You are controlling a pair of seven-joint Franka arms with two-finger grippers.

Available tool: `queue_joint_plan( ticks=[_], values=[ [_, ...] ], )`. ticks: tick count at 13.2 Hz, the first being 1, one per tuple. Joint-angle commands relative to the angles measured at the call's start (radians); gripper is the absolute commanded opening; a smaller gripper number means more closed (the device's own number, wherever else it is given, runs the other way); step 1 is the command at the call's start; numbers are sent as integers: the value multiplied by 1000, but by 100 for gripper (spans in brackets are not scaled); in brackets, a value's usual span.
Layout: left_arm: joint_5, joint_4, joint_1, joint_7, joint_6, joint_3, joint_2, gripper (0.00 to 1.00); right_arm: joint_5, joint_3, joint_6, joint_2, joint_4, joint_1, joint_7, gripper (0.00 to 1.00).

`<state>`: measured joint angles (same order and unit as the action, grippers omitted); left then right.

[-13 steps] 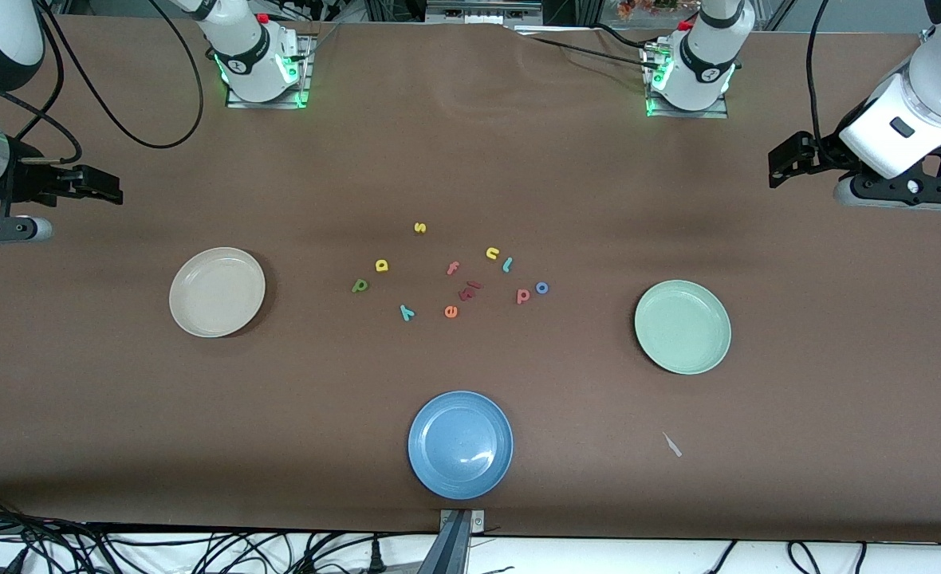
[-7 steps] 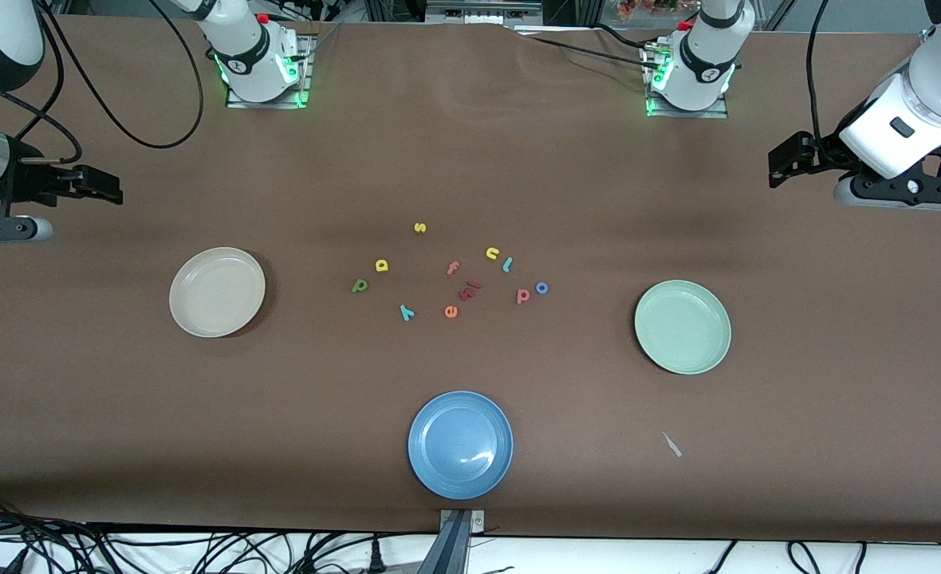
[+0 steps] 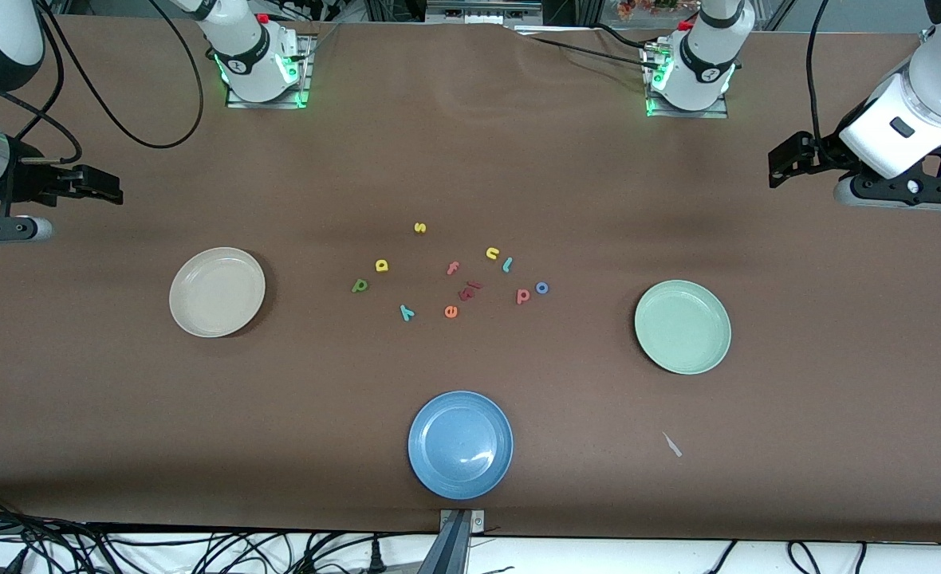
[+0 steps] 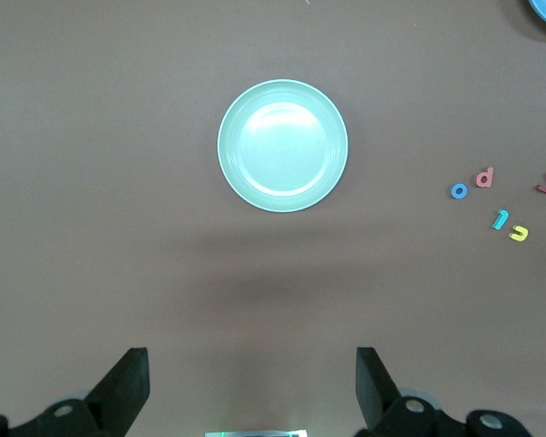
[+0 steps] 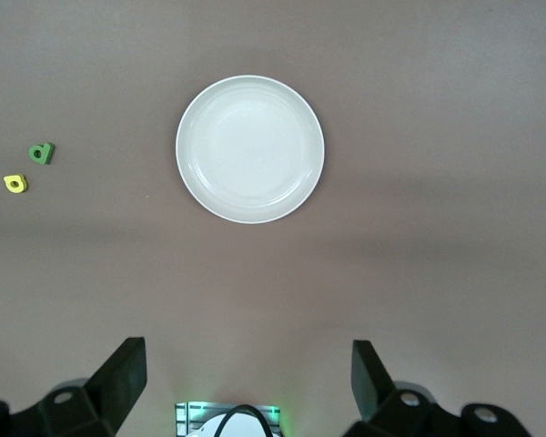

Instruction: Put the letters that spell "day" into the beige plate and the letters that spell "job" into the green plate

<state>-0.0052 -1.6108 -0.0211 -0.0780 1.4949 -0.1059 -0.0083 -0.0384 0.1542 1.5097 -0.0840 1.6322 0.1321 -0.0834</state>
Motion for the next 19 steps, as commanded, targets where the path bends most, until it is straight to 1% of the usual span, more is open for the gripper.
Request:
queue_joint_plan(
  ticks=[1,8,10,12,13,14,16,17,18,19],
  values=[
    [-10,0,7,18,-9,-1,-9,100,0,-2,-20,-6,-20,-2,4,100],
    [-10,2,7,18,-5,-1,-9,100,0,-1,-20,-6,-20,-3,4,100],
    [4,3,-8,20,-7,-5,4,100,0,-2,-20,-6,-20,-3,4,100],
    [-9,9,-14,14,-7,-6,13,100,0,-2,-20,-6,-20,-3,4,100],
    [-9,12,-40,20,-4,-12,34,100,2,-2,-20,-6,-20,-3,4,100],
    [-18,49,-68,21,-2,-12,68,100,2,-2,-20,-6,-18,-3,2,100],
    [-80,177,-164,18,-2,-12,225,100,5,-1,-20,-6,-17,-3,4,100],
    [-84,240,-199,17,-2,-12,290,100,5,-1,-20,-6,-15,-3,-2,100],
    [-87,285,-221,18,-1,-12,344,100,6,-4,-19,-8,-12,-2,-13,100],
    [-87,322,-259,14,28,-12,396,100,5,-7,-19,-16,-14,9,-13,100]
  ],
)
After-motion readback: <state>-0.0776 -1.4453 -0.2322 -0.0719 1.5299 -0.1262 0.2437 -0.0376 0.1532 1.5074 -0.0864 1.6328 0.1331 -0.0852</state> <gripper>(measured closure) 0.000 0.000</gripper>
